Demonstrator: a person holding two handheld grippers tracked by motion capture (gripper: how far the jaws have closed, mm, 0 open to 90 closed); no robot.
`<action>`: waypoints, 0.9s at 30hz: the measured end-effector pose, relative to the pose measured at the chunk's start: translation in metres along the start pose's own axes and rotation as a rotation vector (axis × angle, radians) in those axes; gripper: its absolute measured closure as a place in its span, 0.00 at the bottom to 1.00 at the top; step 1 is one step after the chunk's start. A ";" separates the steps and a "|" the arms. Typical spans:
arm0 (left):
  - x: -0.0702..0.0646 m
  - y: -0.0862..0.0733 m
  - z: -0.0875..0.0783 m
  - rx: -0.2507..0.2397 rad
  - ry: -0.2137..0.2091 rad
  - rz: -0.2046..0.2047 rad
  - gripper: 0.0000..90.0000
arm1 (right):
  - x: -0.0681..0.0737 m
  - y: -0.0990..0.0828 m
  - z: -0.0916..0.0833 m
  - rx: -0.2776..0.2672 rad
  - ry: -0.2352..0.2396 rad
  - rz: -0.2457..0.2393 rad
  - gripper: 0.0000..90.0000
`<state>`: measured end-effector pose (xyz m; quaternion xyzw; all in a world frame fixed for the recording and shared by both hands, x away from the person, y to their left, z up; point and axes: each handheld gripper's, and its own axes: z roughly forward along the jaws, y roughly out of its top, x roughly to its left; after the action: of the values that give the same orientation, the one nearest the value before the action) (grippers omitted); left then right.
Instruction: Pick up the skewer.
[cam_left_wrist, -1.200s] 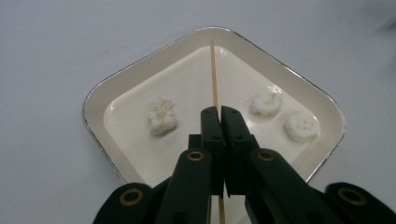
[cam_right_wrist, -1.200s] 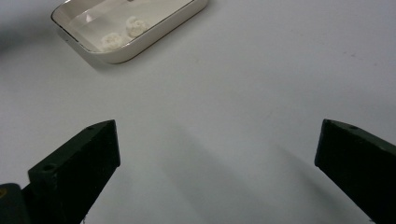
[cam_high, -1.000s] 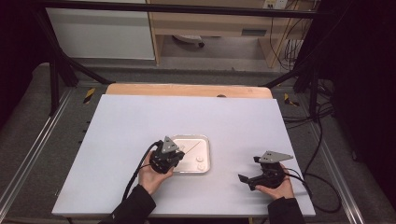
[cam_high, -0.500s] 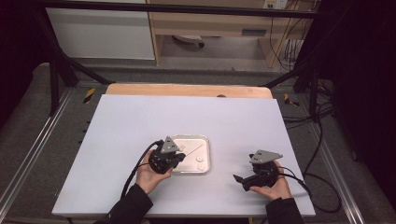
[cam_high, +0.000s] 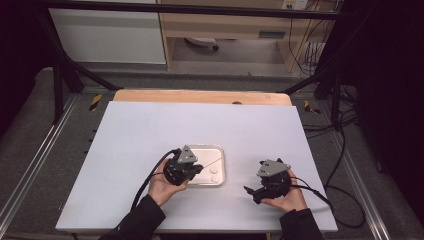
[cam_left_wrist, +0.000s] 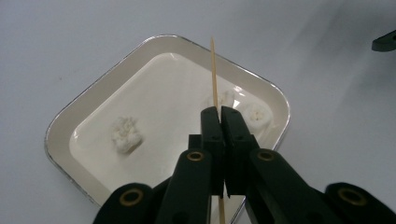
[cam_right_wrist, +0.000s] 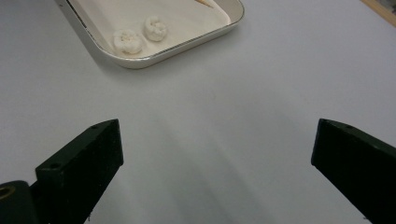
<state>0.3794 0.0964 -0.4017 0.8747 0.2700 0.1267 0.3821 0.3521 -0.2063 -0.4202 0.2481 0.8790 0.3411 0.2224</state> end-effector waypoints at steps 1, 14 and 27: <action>-0.001 0.002 0.001 0.000 -0.005 0.004 0.99 | 0.001 0.001 0.000 0.001 -0.003 -0.014 0.04; -0.022 0.024 0.013 0.015 -0.053 0.081 0.99 | 0.007 0.013 0.000 0.004 -0.013 -0.152 0.11; -0.043 0.042 0.029 0.039 -0.088 0.137 0.99 | 0.010 0.011 -0.001 0.003 -0.032 -0.304 0.27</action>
<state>0.3721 0.0310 -0.3906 0.9031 0.1949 0.1085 0.3669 0.3465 -0.1937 -0.4143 0.1178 0.9032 0.2984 0.2852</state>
